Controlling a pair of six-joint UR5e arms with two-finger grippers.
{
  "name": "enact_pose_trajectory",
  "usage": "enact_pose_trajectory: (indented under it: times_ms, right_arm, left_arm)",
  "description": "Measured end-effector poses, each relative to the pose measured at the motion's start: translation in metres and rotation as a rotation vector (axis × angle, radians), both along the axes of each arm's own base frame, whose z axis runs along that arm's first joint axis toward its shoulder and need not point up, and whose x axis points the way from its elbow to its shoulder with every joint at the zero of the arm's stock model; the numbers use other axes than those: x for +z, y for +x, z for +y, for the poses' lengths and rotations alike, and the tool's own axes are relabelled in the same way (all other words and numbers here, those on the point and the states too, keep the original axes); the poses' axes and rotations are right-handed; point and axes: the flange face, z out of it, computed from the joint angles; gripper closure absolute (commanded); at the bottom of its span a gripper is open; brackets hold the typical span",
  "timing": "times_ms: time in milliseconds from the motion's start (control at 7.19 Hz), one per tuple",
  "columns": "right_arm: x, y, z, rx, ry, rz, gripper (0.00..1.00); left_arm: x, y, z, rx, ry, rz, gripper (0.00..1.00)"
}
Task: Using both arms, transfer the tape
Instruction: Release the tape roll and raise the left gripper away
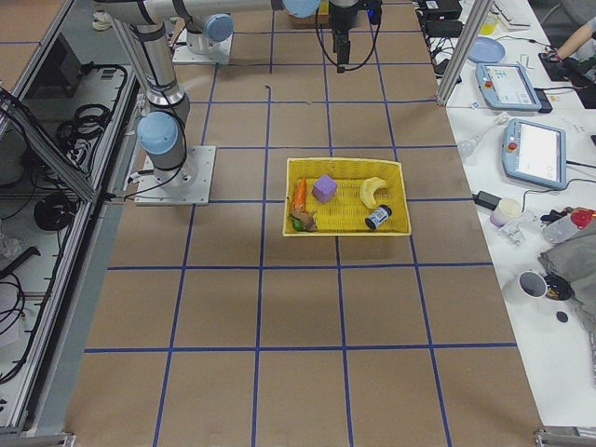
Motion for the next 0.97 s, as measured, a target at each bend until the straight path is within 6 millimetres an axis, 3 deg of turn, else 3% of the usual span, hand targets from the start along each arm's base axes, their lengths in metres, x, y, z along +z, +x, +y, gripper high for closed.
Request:
enact_pose_trajectory:
  times_ms: [278,557,696,835,974]
  right_arm:
    - [0.000,0.000,0.000,0.000,0.000,0.000,0.00]
    - [0.000,0.001,0.000,0.001,0.000,0.000,0.00]
    - [0.000,0.001,0.000,0.001,0.000,0.001,0.00]
    - [0.000,0.001,0.000,0.000,-0.001,0.001,0.00]
    - [0.000,0.001,0.000,0.000,0.000,0.001,0.00]
  left_arm:
    - [0.080,-0.069,-0.009,-0.045,-0.018,-0.017,0.00]
    - [0.166,-0.171,-0.005,-0.075,-0.069,-0.044,0.00]
    - [0.196,-0.234,0.001,-0.114,-0.104,-0.057,0.00]
    - [0.214,-0.295,0.011,-0.159,-0.126,-0.066,0.00]
    - [0.225,-0.343,0.023,-0.182,-0.133,-0.065,0.00]
